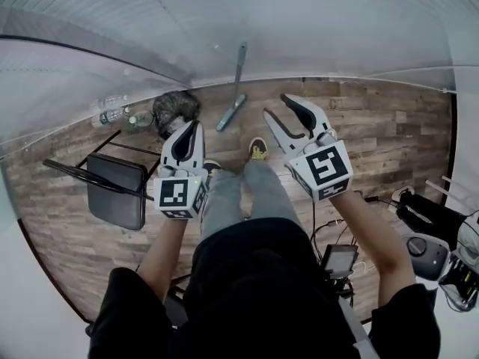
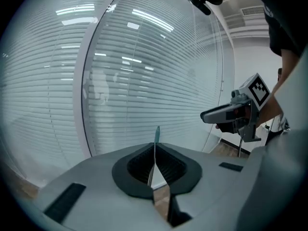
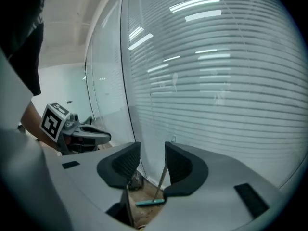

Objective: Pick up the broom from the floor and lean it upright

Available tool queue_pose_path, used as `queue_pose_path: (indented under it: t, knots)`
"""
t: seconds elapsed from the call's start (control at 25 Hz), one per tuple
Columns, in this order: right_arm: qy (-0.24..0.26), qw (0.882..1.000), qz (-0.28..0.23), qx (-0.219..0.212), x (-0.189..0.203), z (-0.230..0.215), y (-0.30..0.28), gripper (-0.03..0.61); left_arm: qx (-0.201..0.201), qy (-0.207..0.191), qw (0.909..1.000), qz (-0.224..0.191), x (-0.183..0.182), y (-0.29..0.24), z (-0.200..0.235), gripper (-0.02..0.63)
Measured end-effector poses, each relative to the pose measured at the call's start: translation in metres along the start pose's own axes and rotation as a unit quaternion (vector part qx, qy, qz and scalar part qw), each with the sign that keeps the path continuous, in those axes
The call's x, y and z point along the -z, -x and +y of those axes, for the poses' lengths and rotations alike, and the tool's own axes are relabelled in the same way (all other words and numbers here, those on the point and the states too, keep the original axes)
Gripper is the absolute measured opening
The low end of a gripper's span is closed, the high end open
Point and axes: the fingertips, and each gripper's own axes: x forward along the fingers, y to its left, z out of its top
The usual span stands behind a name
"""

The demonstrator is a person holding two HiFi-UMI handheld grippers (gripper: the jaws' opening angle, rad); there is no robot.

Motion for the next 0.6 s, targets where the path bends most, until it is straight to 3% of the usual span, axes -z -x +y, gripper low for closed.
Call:
queue_pose_path:
  t: [0.16, 0.32, 0.6]
  knots:
    - [-0.008, 0.998, -0.068, 0.015, -0.066, 0.002, 0.037, 0.115, -0.006, 0.009, 0.9992, -0.04, -0.055, 0.019, -0.008, 0.021]
    - [-0.015, 0.991, -0.131, 0.02, -0.122, 0.024, 0.092, 0.046, -0.005, 0.018, 0.9963, -0.084, -0.108, 0.071, -0.026, 0.021]
    - [-0.033, 0.982, -0.185, 0.014, -0.145, 0.055, 0.172, 0.018, 0.018, 0.014, 0.9912, -0.13, -0.158, 0.137, -0.063, 0.021]
